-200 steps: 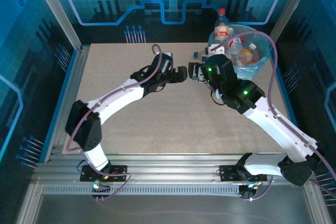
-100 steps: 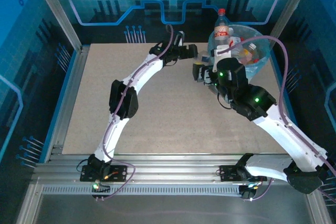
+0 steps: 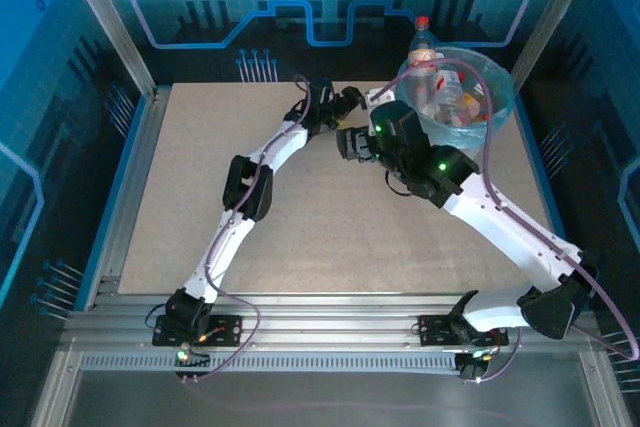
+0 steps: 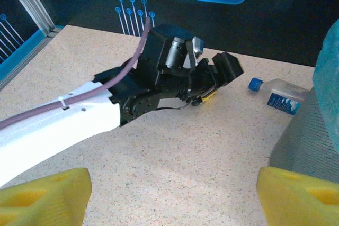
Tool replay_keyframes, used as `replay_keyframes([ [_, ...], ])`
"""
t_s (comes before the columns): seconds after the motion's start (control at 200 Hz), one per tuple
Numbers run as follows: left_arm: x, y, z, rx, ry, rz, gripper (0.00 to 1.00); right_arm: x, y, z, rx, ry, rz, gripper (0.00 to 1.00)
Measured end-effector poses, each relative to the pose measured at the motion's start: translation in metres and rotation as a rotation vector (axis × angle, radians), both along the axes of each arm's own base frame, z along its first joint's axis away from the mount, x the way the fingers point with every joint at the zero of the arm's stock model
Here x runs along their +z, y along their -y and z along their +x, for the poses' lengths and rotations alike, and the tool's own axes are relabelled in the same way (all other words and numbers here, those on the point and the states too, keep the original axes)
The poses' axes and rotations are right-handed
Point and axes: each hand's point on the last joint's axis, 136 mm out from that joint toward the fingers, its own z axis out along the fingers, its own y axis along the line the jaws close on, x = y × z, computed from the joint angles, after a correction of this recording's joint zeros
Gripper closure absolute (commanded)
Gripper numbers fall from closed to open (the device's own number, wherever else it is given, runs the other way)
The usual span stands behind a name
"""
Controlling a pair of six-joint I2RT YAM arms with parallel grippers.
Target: Put the plastic bottles in the bin
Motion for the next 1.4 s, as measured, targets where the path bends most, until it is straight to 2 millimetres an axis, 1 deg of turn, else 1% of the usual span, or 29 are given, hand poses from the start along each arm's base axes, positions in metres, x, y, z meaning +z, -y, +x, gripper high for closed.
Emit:
replay_keyframes([
  [0.095,0.009,0.004,0.007,0.033,0.016,-0.075,0.15,-0.002,-0.004,0.001,0.01,-0.01,0.006,0.18],
  [0.17,0.007,0.009,0.008,0.051,0.015,-0.111,0.15,-0.001,-0.007,0.002,0.013,-0.011,0.011,0.18],
  [0.23,0.0,0.015,0.007,0.063,0.006,-0.13,0.15,0.0,-0.01,0.003,0.019,-0.012,0.013,0.18],
  [0.265,0.002,0.017,0.008,0.071,0.014,-0.145,0.15,0.0,-0.011,0.003,0.02,-0.014,0.015,0.18],
  [0.405,0.001,0.028,0.004,0.085,0.015,-0.146,0.15,-0.004,-0.015,0.004,0.03,-0.027,0.019,0.19],
  [0.57,0.0,0.044,-0.001,0.105,0.018,-0.152,0.15,-0.005,-0.016,0.004,0.029,-0.031,0.022,0.19],
  [0.635,0.0,0.048,-0.002,0.117,0.021,-0.161,0.17,-0.005,-0.016,0.004,0.028,-0.032,0.023,0.2],
  [0.695,0.001,0.051,-0.003,0.123,0.022,-0.17,0.19,-0.005,-0.016,0.004,0.029,-0.032,0.023,0.2],
  [0.77,-0.003,0.055,-0.004,0.121,0.032,-0.178,0.19,-0.005,-0.017,0.005,0.031,-0.046,0.01,0.2],
  [0.85,-0.001,0.052,-0.006,0.115,0.043,-0.18,0.19,0.001,-0.023,0.011,0.035,-0.052,-0.002,0.2],
  [0.92,-0.001,0.044,-0.012,0.107,0.043,-0.141,0.18,0.003,-0.028,0.015,0.042,-0.055,-0.006,0.2],
  [1.016,0.0,0.03,-0.023,0.068,0.054,-0.018,0.18,0.001,-0.033,0.014,0.065,-0.068,-0.023,0.2],
  [1.086,0.007,0.018,-0.026,0.029,0.076,0.079,0.18,-0.001,-0.034,0.014,0.073,-0.075,-0.04,0.21],
  [1.156,0.017,0.001,-0.031,0.0,0.094,0.164,0.19,-0.002,-0.037,0.019,0.077,-0.083,-0.062,0.25],
  [1.216,0.027,-0.018,-0.039,-0.01,0.101,0.224,0.2,-0.001,-0.043,0.027,0.077,-0.085,-0.079,0.32],
  [1.306,0.041,-0.056,-0.062,0.006,0.088,0.3,0.22,-0.006,-0.054,0.045,0.067,-0.092,-0.115,0.42],
  [1.351,0.045,-0.078,-0.076,0.025,0.071,0.324,0.23,-0.011,-0.059,0.056,0.057,-0.099,-0.128,0.43],
  [1.401,0.052,-0.103,-0.091,0.057,0.06,0.343,0.23,-0.022,-0.064,0.07,0.046,-0.113,-0.152,0.44],
])
